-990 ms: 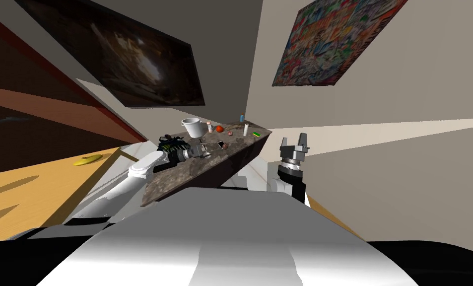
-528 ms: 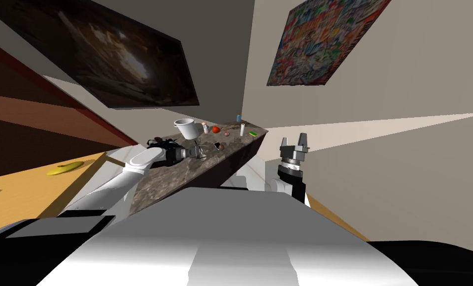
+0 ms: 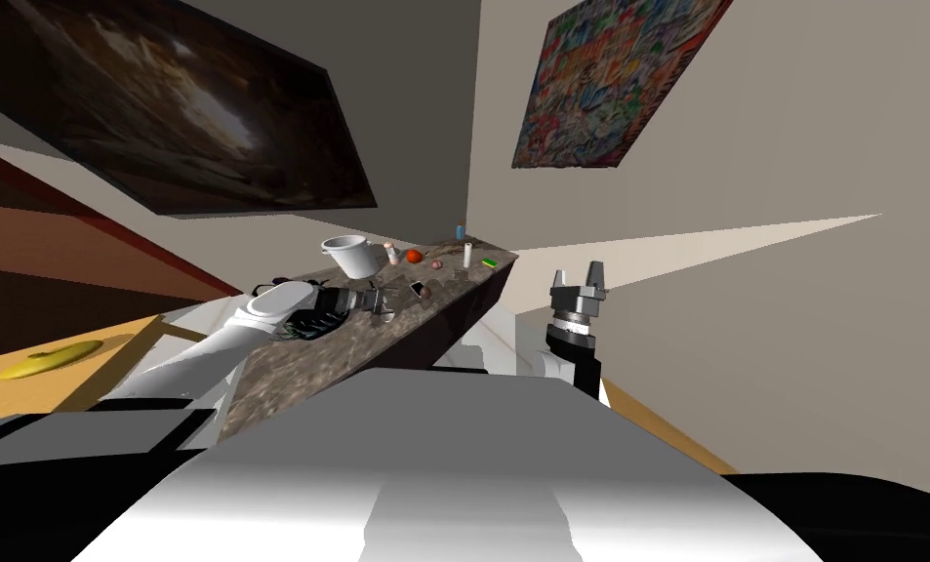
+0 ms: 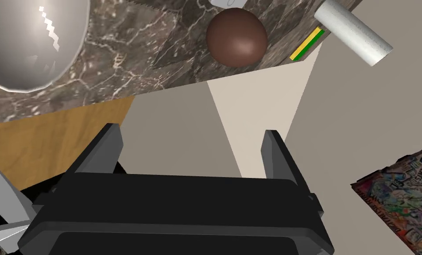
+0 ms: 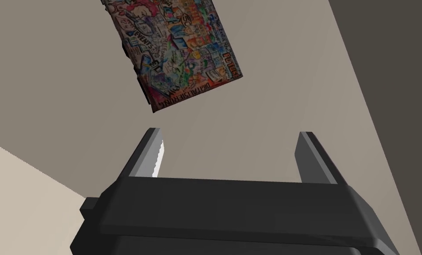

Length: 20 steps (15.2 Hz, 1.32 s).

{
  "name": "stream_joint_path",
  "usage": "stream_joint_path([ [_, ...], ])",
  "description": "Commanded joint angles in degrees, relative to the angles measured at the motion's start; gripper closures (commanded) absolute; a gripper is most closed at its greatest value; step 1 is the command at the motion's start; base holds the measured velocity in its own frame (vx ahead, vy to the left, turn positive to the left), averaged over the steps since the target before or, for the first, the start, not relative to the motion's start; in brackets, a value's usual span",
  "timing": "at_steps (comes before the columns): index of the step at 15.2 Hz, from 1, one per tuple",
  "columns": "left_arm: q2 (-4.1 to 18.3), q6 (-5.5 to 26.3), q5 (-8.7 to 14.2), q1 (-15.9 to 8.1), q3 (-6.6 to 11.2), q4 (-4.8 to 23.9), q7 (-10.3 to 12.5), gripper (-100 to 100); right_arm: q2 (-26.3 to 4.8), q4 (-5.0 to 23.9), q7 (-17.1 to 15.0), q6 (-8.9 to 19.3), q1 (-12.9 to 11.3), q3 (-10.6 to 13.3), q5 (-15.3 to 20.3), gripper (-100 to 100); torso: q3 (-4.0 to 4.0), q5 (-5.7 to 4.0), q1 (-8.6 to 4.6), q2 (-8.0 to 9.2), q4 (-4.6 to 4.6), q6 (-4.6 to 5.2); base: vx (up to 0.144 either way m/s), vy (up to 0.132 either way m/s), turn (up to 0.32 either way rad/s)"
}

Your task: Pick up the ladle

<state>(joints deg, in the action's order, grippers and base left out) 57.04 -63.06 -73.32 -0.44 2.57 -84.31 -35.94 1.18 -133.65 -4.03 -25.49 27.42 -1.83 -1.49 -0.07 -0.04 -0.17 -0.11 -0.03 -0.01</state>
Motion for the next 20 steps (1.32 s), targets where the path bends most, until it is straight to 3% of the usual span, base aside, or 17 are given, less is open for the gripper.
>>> stream_joint_path([
  [1, 1.85, -2.25, -2.86, -1.31, -0.48, 2.63, -2.22, -100, 0.00, 0.00, 0.00, 0.00, 0.00, 0.00, 0.00, 0, 0.00, 0.00, 0.00, 0.00, 0.00, 0.00, 0.036, -0.036, -0.110],
  [3, 1.85, -2.25, -5.05, -1.31, -0.48, 2.63, -2.22, -100, 0.00, 0.00, 0.00, 0.00, 0.00, 0.00, 0.00, 0, -0.02, -0.15, -0.04, -0.09, 0.05, 0.11, 0.035, -0.025, -0.110],
  [4, 3.45, -4.29, -6.45, -2.42, -0.80, 4.95, -4.14, -100, 0.00, 0.00, 0.00, 0.00, 0.00, 0.00, 0.00, 0, -0.01, -0.15, -0.04, -0.07, 0.05, 0.08, 0.040, -0.023, -0.144],
  [6, 3.45, -4.29, -8.61, -2.42, -0.80, 4.95, -4.14, -100, 0.00, 0.00, 0.00, 0.00, 0.00, 0.00, 0.00, 0, -0.03, -0.15, -0.07, -0.12, 0.05, 0.10, 0.038, -0.028, -0.114],
  [7, 4.92, -6.29, -9.99, -3.44, -1.17, 7.21, -6.00, -100, 0.00, 0.00, 0.00, 0.00, 0.00, 0.00, 0.00, 0, -0.02, -0.15, -0.07, -0.09, 0.05, 0.07, 0.038, -0.029, -0.124],
  [9, 4.92, -6.29, -12.06, -3.44, -1.17, 7.21, -6.00, -100, 0.00, 0.00, 0.00, 0.00, 0.00, 0.00, 0.00, 0, -0.03, -0.16, -0.08, -0.12, 0.05, 0.09, 0.042, -0.025, -0.092],
  [10, 6.23, -8.22, -13.68, -4.34, -1.60, 9.40, -7.80, -100, 0.00, 0.00, 0.00, 0.00, 0.00, 0.00, 0.00, 0, -0.02, -0.15, -0.07, -0.09, 0.05, 0.07, 0.036, -0.034, -0.130],
  [12, 6.23, -8.22, -15.40, -4.34, -1.60, 9.40, -7.80, -100, 0.00, 0.00, 0.00, 0.00, 0.00, 0.00, 0.00, 0, -0.03, -0.16, -0.10, -0.10, 0.05, 0.10, 0.036, -0.029, -0.104],
  [13, 7.38, -10.09, -17.31, -5.13, -2.09, 11.51, -9.52, -100, 0.00, 0.00, 0.00, 0.00, 0.00, 0.00, 0.00, 0, -0.01, -0.16, -0.08, -0.08, 0.05, 0.07, 0.032, -0.025, -0.121],
  [15, 7.38, -10.09, -18.61, -5.13, -2.09, 11.51, -9.52, -100, 0.00, 0.00, 0.00, 0.00, 0.00, 0.00, 0.00, 0, -0.02, -0.16, -0.08, -0.09, 0.05, 0.09, 0.036, -0.023, -0.085],
  [18, 9.18, -13.58, -23.04, -6.33, -3.23, 15.03, -12.70, -100, 0.00, 0.00, 0.00, 0.00, 0.00, 0.00, 0.00, 0, -0.01, -0.16, -0.08, -0.08, 0.05, 0.09, 0.041, -0.030, -0.137],
  [20, 9.18, -13.58, -24.56, -6.33, -3.23, 15.46, -12.70, -100, 0.00, 0.00, 0.00, 0.00, 0.00, 0.00, 0.00, 0, -0.04, -0.17, -0.14, -0.12, 0.04, 0.09, 0.040, -0.036, -0.092],
])
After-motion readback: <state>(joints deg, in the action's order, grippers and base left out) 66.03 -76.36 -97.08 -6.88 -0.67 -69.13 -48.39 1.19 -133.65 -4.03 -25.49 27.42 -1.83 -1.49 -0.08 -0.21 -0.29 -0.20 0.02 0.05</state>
